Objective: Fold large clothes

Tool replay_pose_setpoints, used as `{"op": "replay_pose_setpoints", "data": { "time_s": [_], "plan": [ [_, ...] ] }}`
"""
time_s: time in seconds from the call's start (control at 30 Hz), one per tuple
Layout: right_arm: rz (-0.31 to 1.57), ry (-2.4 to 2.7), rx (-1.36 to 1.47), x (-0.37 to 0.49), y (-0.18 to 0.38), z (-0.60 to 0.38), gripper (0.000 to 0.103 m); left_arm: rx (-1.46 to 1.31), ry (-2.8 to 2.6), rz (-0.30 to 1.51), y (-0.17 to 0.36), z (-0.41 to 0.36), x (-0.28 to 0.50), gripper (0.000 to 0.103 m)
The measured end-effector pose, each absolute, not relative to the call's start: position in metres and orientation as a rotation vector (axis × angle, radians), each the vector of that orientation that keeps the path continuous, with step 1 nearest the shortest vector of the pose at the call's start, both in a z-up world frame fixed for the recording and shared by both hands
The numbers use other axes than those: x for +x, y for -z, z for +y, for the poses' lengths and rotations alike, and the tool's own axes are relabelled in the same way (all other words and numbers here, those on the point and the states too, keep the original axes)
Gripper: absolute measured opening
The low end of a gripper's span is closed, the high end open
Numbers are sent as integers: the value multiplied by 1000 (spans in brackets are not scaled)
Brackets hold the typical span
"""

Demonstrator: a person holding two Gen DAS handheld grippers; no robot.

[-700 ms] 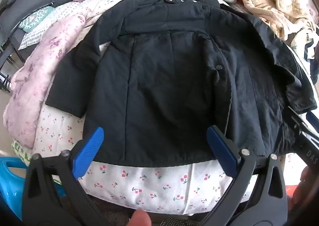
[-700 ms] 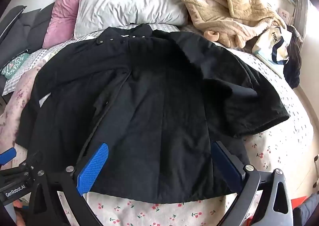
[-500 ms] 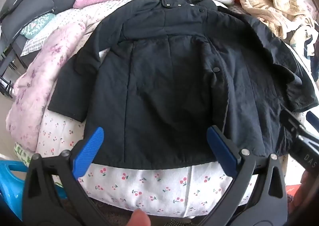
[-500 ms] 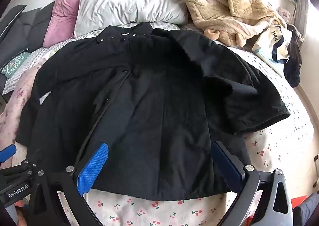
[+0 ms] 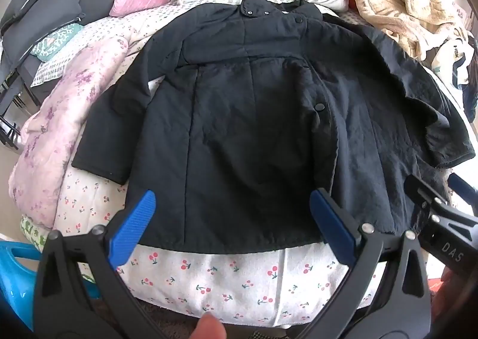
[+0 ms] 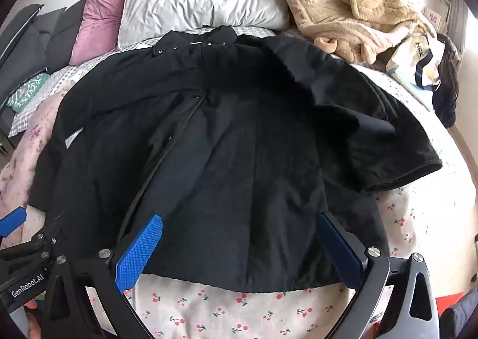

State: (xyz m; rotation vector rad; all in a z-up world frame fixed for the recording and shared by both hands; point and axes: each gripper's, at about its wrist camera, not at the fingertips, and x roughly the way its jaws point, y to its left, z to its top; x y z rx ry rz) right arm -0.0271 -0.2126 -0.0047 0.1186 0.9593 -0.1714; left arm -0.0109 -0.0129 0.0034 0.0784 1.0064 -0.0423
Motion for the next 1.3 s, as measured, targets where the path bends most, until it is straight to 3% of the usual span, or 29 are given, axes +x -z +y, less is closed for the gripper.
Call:
{"op": "replay_pose_setpoints", "data": {
  "time_s": [1.3],
  "plan": [
    [989, 130, 146, -26, 12, -206, 103, 90, 31, 1000, -3, -6, -16, 103]
  ]
}}
